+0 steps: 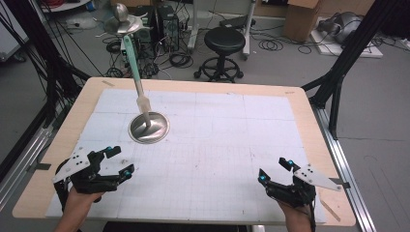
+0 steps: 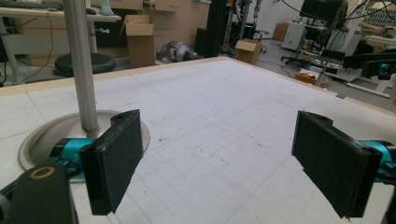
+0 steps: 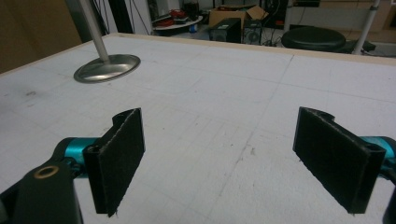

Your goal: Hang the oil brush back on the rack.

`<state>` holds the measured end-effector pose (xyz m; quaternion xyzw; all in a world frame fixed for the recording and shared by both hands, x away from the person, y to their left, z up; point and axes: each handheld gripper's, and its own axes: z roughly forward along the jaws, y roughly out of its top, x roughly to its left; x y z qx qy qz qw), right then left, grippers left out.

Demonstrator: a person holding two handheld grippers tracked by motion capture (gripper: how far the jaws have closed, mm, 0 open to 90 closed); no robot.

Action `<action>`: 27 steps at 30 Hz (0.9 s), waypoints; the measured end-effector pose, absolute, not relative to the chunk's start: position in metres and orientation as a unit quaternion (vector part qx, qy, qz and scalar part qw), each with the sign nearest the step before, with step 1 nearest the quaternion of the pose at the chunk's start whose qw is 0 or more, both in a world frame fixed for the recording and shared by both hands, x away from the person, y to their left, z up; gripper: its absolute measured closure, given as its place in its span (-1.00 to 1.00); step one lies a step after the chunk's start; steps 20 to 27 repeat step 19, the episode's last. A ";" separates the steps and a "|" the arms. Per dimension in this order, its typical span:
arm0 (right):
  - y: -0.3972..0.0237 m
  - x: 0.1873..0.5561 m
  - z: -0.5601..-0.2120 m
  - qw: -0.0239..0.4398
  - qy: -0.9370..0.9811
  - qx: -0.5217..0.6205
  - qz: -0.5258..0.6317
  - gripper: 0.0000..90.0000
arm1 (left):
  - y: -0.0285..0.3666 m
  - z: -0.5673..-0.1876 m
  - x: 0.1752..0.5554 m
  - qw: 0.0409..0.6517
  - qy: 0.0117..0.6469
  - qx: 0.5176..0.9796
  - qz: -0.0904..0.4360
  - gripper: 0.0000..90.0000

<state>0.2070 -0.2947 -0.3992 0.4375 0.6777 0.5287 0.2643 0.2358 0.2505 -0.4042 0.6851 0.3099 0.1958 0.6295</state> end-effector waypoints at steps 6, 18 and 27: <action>-0.296 0.207 -0.399 0.267 0.677 0.438 0.528 -0.65 | 0.250 -0.406 0.236 0.628 0.313 0.686 0.193 -0.62; -0.297 0.207 -0.399 0.265 0.676 0.440 0.529 -0.65 | 0.253 -0.408 0.238 0.627 0.320 0.683 0.193 -0.61; -0.297 0.207 -0.399 0.266 0.676 0.441 0.528 -0.65 | 0.253 -0.408 0.238 0.627 0.321 0.683 0.193 -0.61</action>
